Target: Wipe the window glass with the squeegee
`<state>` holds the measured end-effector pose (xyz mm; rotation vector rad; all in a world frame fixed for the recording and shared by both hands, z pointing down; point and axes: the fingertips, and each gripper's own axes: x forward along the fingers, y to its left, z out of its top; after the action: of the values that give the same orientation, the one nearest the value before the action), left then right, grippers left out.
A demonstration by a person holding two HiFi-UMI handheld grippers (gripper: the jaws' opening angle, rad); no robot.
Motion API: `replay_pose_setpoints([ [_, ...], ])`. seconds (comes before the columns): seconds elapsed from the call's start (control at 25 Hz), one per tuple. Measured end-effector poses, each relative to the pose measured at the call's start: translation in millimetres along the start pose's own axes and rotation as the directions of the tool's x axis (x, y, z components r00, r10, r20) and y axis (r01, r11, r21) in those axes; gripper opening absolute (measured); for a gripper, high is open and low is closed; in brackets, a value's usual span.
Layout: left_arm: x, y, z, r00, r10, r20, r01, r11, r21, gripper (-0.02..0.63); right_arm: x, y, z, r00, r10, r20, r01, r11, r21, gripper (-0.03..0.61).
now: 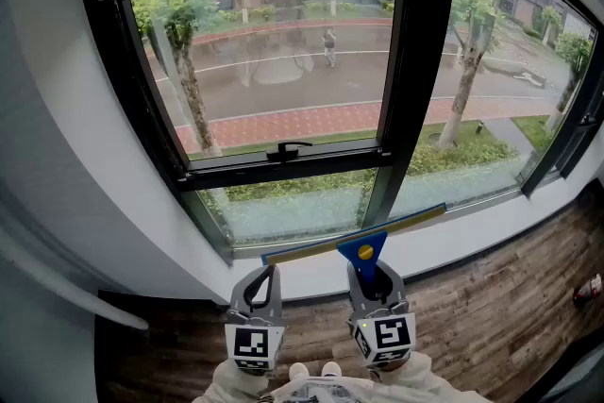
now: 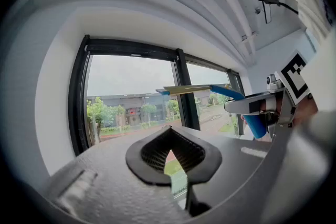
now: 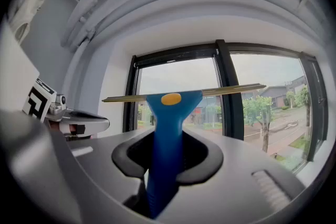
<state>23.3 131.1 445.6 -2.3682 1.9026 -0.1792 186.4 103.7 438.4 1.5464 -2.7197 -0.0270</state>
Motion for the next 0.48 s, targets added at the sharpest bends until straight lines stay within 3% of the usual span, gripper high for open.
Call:
replay_pose_setpoints([
  [0.48, 0.9, -3.3, -4.5, 1.0, 0.006, -0.016, -0.006, 1.0, -0.008, 0.0, 1.6, -2.3, -1.8, 1.0, 0.012, -0.006, -0.012, 1.0, 0.01, 0.107],
])
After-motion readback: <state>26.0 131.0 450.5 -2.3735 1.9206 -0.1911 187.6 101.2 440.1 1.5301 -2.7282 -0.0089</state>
